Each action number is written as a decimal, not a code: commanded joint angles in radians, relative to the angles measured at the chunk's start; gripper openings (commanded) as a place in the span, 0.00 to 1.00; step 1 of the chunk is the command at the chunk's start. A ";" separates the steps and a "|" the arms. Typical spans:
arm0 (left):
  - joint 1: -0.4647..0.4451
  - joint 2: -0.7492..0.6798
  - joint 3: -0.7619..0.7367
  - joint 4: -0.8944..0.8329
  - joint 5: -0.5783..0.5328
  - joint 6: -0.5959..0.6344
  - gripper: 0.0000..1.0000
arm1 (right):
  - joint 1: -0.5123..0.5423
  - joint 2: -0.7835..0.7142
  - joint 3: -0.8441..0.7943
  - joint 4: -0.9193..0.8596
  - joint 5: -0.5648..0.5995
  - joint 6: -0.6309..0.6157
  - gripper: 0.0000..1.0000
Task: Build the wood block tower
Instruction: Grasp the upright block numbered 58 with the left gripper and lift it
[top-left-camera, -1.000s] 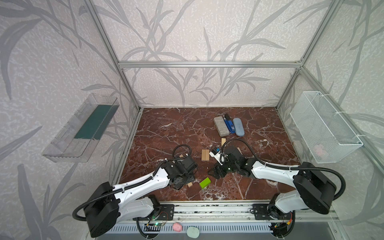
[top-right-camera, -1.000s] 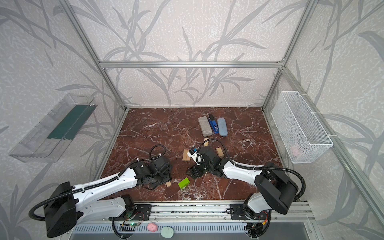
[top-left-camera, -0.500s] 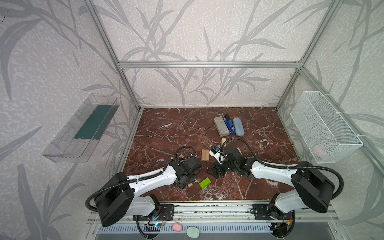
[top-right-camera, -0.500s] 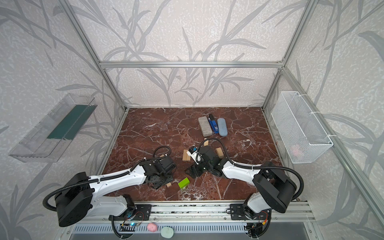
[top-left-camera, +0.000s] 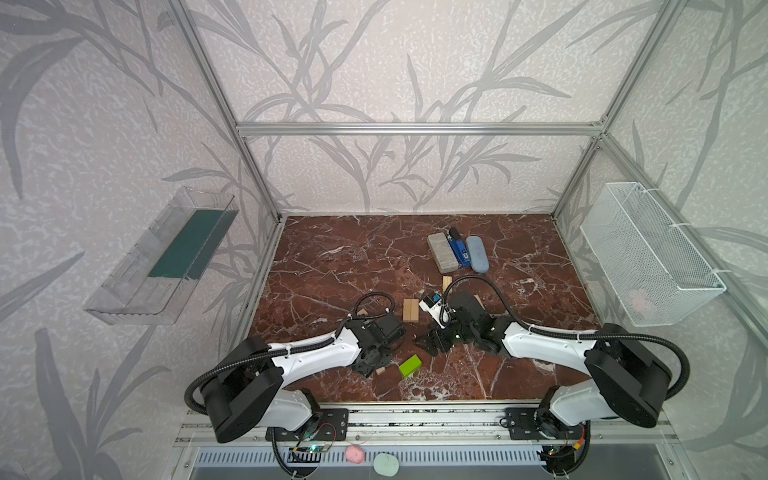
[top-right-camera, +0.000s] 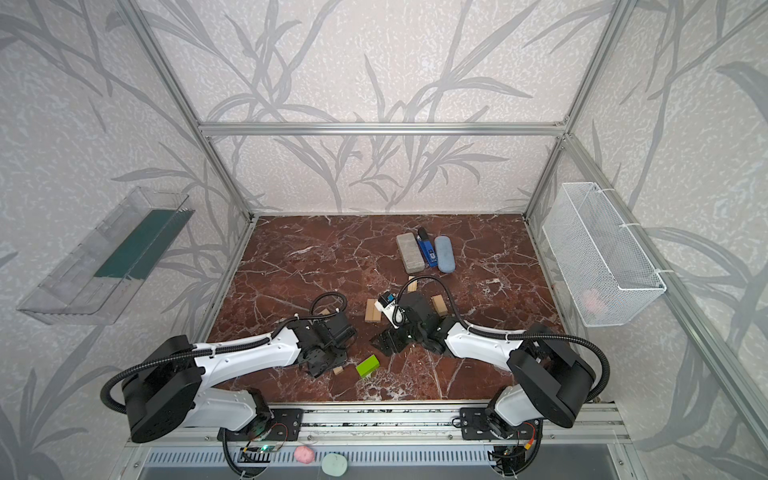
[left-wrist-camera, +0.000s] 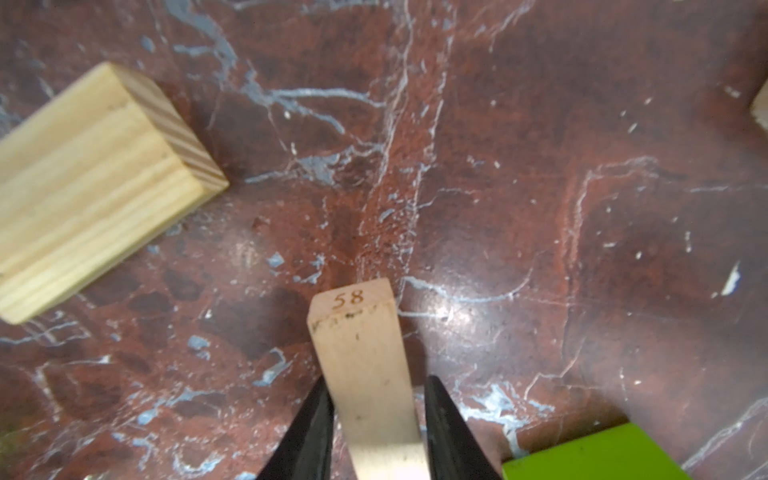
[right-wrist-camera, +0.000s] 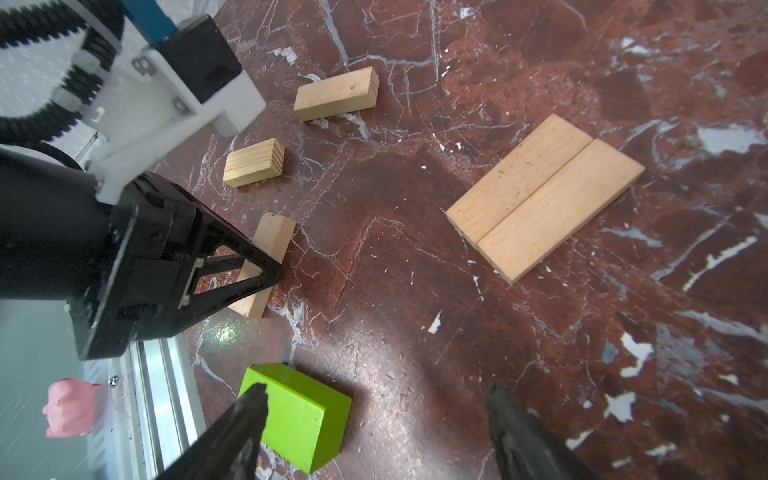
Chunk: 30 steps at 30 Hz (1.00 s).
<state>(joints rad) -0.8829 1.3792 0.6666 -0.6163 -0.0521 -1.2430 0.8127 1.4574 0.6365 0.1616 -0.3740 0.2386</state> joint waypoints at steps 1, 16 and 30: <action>-0.007 0.019 0.018 -0.012 -0.026 0.011 0.33 | 0.006 -0.027 -0.012 0.015 0.009 0.003 0.83; -0.007 -0.023 0.062 -0.079 -0.068 0.122 0.22 | -0.003 -0.056 -0.030 0.027 0.036 0.017 0.86; 0.028 0.023 0.305 -0.157 -0.129 0.419 0.16 | -0.064 -0.167 -0.132 0.106 0.099 0.061 0.94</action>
<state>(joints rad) -0.8696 1.3689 0.9085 -0.7296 -0.1410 -0.9272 0.7593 1.3231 0.5247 0.2314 -0.3019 0.2848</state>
